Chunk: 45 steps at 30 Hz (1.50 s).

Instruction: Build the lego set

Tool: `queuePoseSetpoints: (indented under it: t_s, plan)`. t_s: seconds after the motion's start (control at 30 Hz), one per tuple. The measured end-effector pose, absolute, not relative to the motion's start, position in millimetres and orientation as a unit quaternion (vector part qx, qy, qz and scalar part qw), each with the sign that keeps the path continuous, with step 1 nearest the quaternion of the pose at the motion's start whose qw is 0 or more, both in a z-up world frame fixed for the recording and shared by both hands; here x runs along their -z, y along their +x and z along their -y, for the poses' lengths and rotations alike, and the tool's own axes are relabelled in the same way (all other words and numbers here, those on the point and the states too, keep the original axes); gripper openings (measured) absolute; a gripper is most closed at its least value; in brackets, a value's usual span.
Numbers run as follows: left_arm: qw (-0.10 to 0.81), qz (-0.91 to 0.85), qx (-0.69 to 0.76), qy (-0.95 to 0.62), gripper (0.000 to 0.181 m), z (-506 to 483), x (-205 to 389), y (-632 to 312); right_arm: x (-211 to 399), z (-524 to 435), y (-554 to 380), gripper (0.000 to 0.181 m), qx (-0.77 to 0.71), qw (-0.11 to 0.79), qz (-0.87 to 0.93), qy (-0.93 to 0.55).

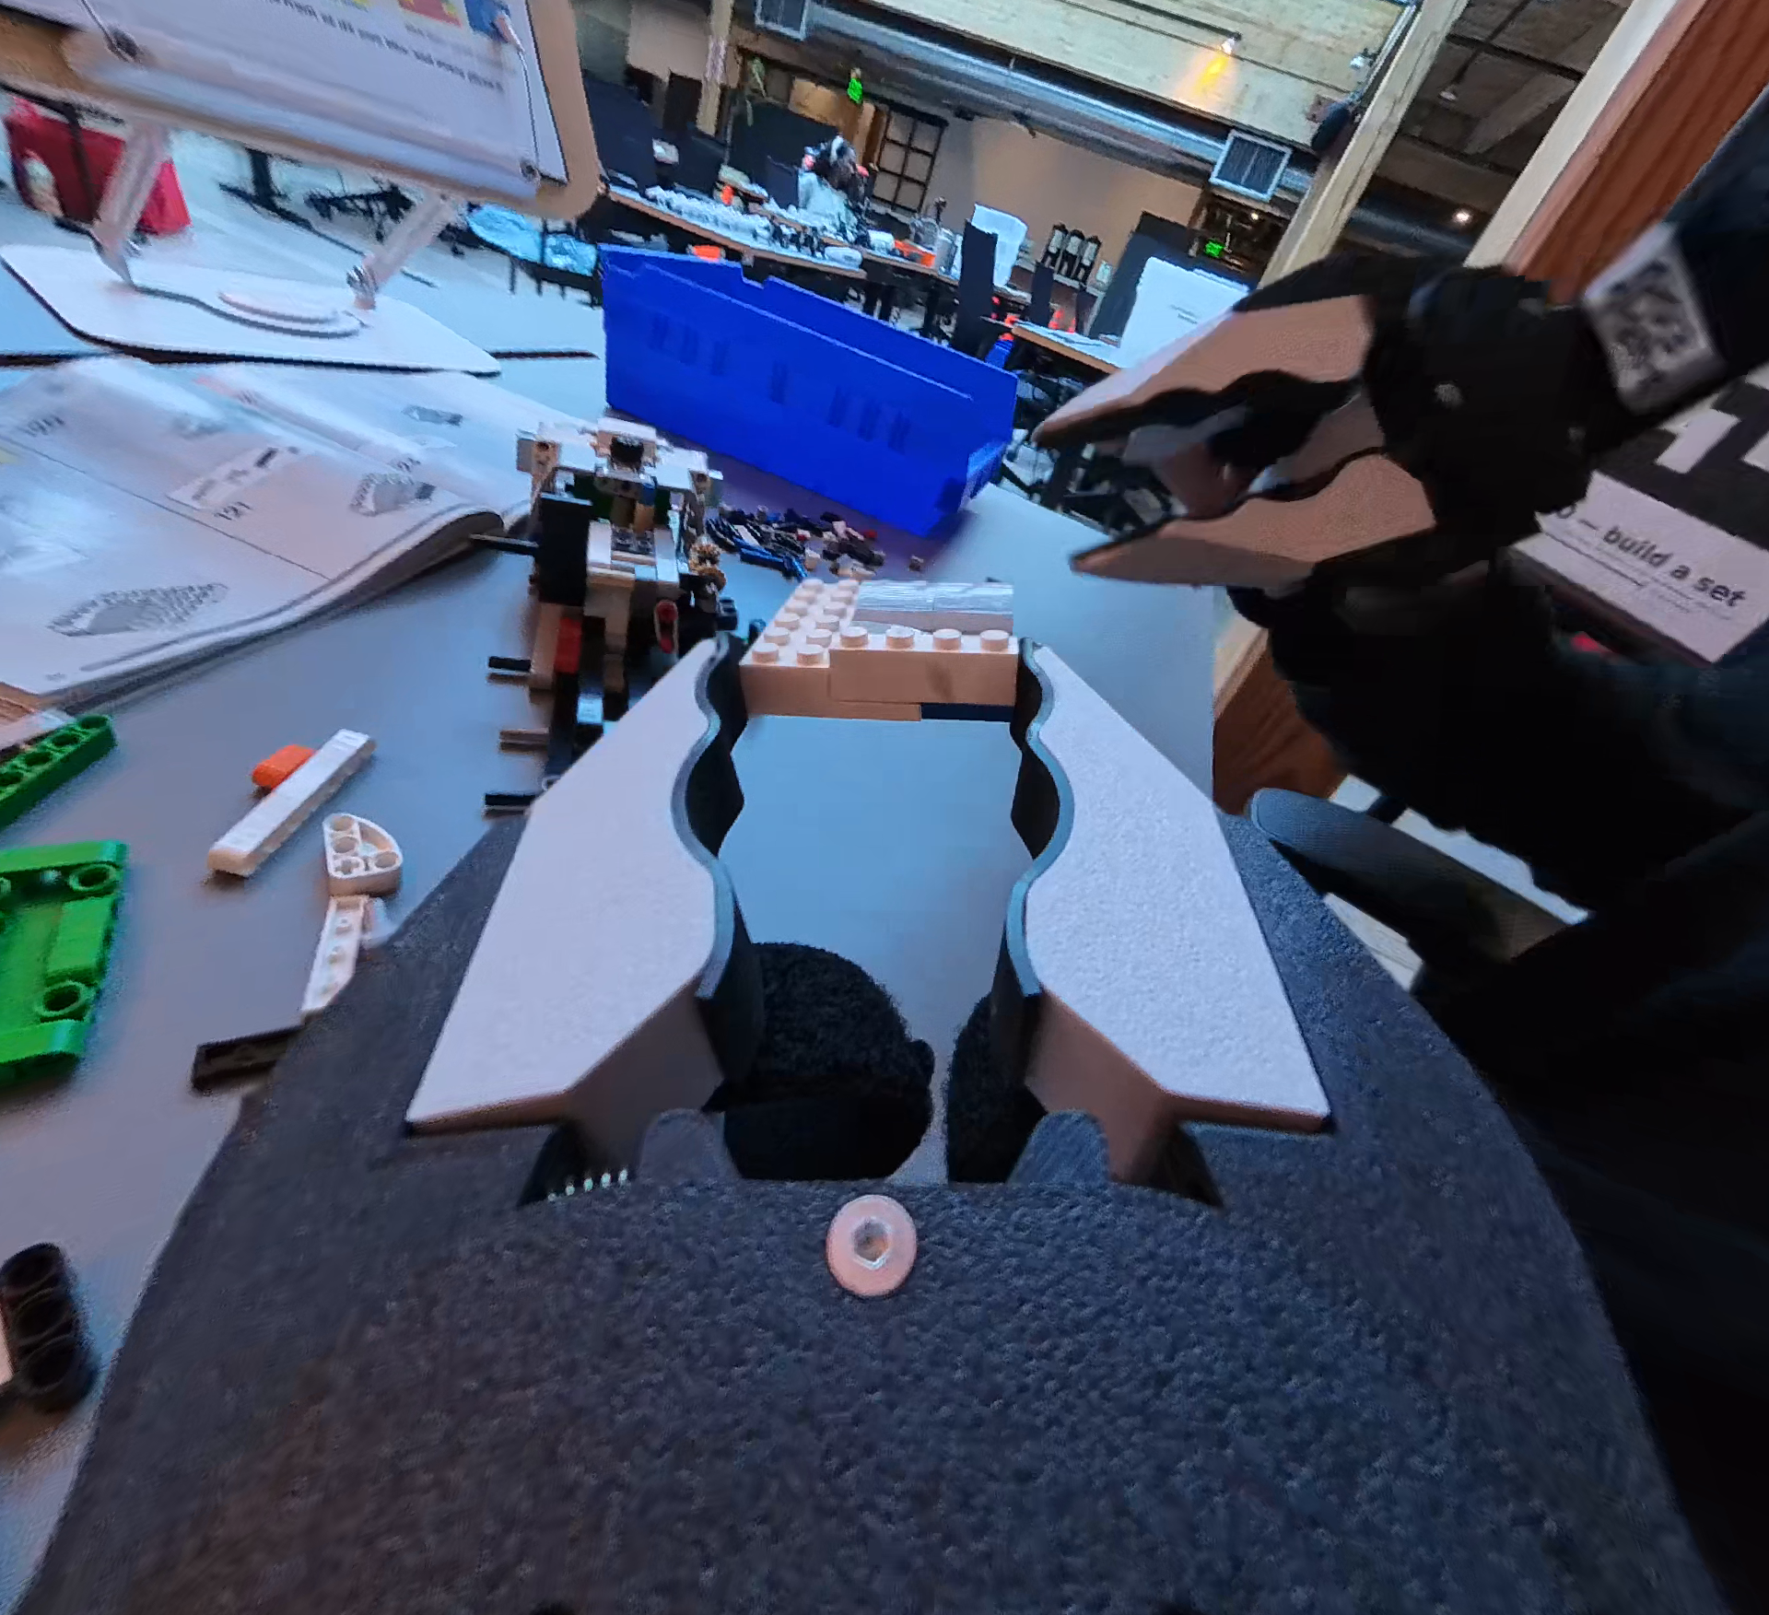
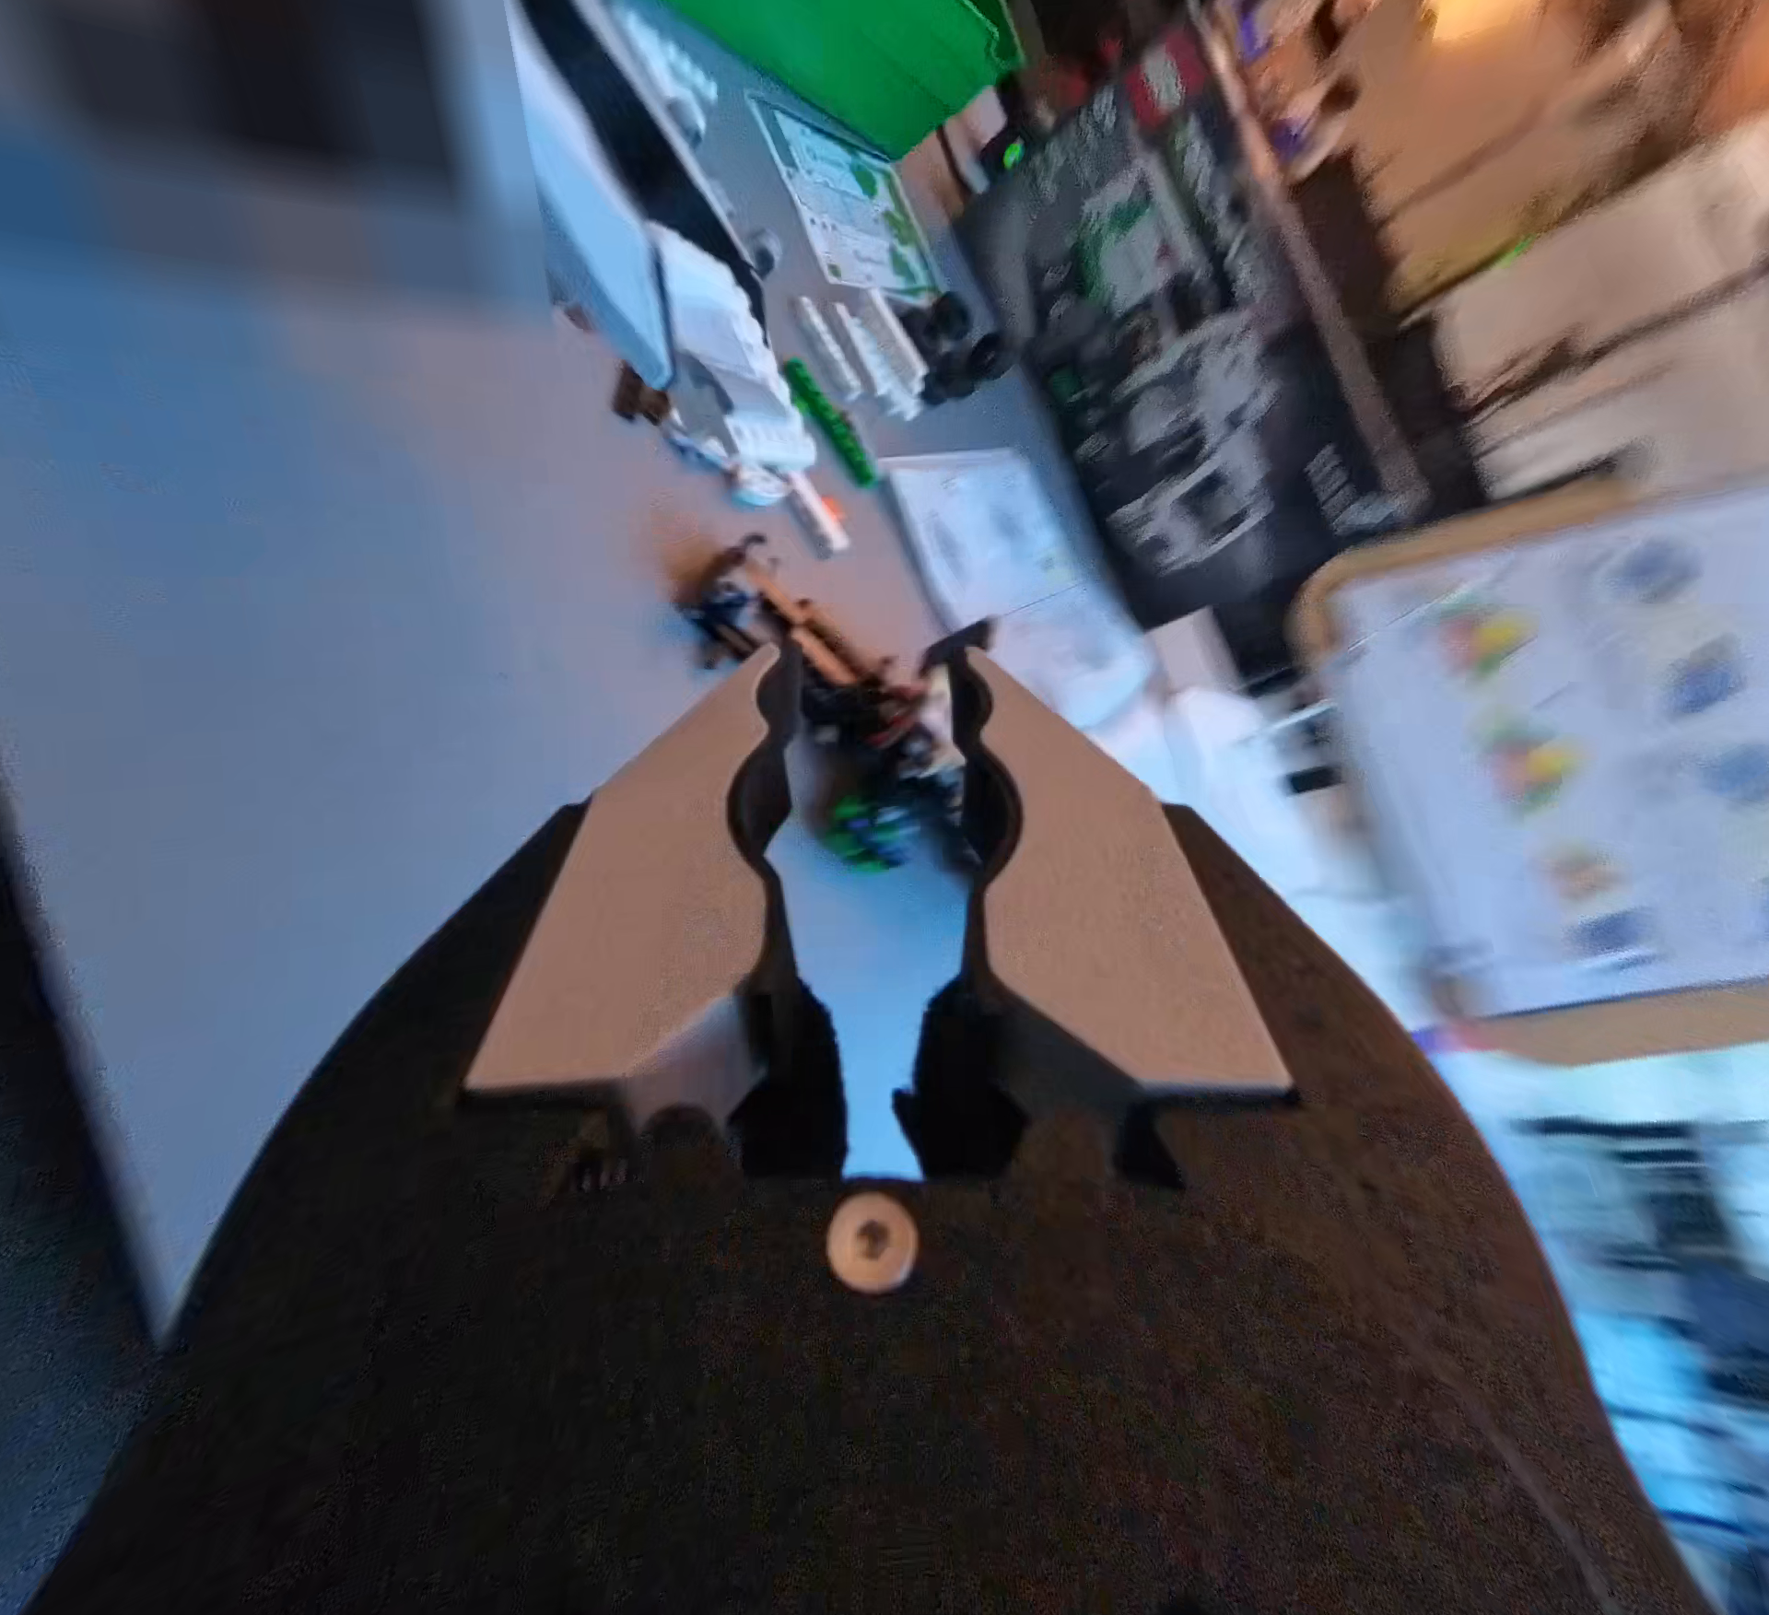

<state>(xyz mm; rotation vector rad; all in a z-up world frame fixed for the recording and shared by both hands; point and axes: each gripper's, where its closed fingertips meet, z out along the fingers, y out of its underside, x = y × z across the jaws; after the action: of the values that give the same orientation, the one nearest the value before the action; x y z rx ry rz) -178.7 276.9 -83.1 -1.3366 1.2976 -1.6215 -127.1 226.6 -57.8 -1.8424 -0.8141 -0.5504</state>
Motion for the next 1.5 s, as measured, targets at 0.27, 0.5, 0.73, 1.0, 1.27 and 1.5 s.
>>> queuePoseSetpoints:
  t_s: [0.27,0.5,0.73,1.0,1.27,1.5]
  plan:
    - [0.365,-0.459,0.652,-0.481,0.054,-271,57,-157,87,-228,-154,0.025,-0.089,0.587,0.164,-0.788]
    - [0.523,-0.577,0.52,-0.35,0.054,-246,35,-143,51,-228,-152,0.038,-0.566,0.513,-0.037,-0.645]
    - [0.548,-0.683,0.387,-0.289,0.054,-240,50,-127,55,-235,-148,0.014,-0.588,0.493,-0.041,-0.641]
    - [0.553,-0.694,0.336,-0.316,0.053,-249,50,-119,54,-241,-140,0.013,-0.602,0.502,-0.045,-0.619]
    - [0.504,-0.648,0.395,-0.412,0.054,-268,54,-110,53,-254,-117,0.02,-0.569,0.518,-0.07,-0.635]
    - [0.19,-0.404,0.663,-0.602,0.054,-302,25,-119,49,-245,-101,0.028,-0.36,0.589,0.016,-0.723]
